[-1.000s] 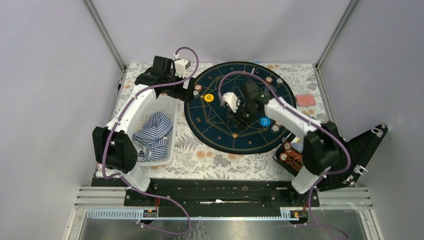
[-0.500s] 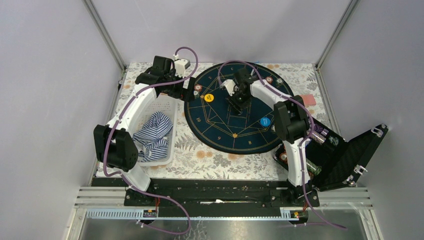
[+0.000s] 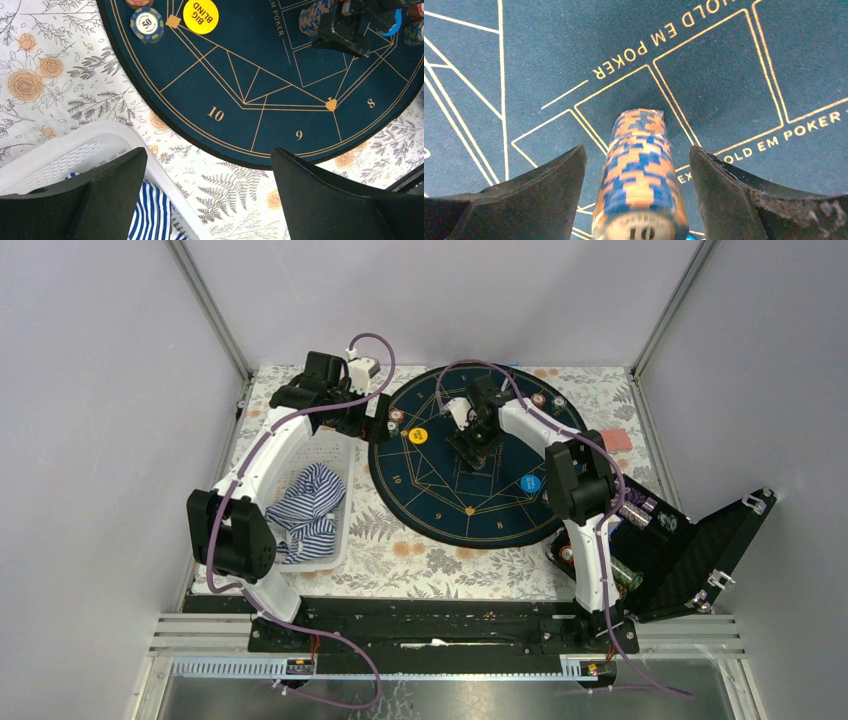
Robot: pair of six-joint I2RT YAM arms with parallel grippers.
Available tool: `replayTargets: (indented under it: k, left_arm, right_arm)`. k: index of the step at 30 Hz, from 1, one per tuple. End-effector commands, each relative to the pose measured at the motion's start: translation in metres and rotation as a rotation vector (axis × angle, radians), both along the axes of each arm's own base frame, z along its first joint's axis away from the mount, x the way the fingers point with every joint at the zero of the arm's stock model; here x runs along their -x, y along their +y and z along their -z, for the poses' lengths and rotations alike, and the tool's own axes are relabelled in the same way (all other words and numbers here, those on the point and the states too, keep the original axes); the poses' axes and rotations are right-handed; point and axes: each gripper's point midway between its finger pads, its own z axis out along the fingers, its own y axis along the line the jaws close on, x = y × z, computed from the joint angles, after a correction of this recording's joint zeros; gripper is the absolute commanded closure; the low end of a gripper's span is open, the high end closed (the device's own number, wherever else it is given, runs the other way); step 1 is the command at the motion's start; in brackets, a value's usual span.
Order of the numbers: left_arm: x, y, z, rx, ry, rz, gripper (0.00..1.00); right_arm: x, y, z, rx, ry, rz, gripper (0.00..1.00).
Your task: Distribute texas hold em gaming equipment
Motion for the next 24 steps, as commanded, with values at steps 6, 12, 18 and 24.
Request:
replayTargets:
  k: [6,12,18,24]
  left_arm:
    - [-0.01,-0.004,-0.024,0.046,-0.069,0.005,0.01]
    - [-0.011,-0.004,-0.023,0.042,-0.068,0.003,0.01]
    - [-0.012,-0.003,-0.022,0.04,-0.066,0.001,0.01]
    - [-0.012,-0.004,-0.022,0.041,-0.066,0.002,0.01]
  right_arm:
    - [-0.003,0.005,-0.076,-0.059,-0.119,0.009,0.22]
    - [-0.002,0.006,-0.076,-0.06,-0.109,0.007,0.32]
    - [-0.002,0.005,-0.073,-0.047,-0.097,0.005,0.43]
    - [-0.003,0.006,-0.089,-0.062,-0.115,0.003,0.58]
